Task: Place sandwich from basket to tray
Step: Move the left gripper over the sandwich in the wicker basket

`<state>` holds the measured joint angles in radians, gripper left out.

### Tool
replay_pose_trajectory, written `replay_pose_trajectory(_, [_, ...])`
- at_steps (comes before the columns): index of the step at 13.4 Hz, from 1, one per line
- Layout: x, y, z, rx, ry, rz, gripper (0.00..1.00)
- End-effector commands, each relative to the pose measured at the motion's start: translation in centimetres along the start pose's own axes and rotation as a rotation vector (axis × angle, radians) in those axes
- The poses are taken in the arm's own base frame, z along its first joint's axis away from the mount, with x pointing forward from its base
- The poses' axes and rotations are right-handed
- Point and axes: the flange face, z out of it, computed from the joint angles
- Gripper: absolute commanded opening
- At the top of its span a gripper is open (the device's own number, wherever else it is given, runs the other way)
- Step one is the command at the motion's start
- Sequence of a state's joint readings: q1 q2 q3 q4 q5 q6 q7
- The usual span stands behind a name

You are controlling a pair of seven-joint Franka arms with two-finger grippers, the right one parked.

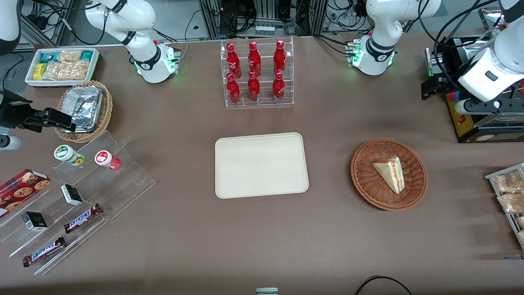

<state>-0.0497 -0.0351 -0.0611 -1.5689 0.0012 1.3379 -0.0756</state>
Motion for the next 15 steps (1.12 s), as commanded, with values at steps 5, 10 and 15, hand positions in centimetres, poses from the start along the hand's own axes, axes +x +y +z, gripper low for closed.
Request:
replay_pose_trajectory(5, [2.7,-0.1,4.4,0.011,0.059,-0.001,1.0])
replay_pose_trajectory(10, [5.6,0.4,13.6,0.005,0.072,0.006,1.0])
replay_pose_trajectory(15, [7.6,0.4,22.1,-0.004,0.116,-0.019,1.0])
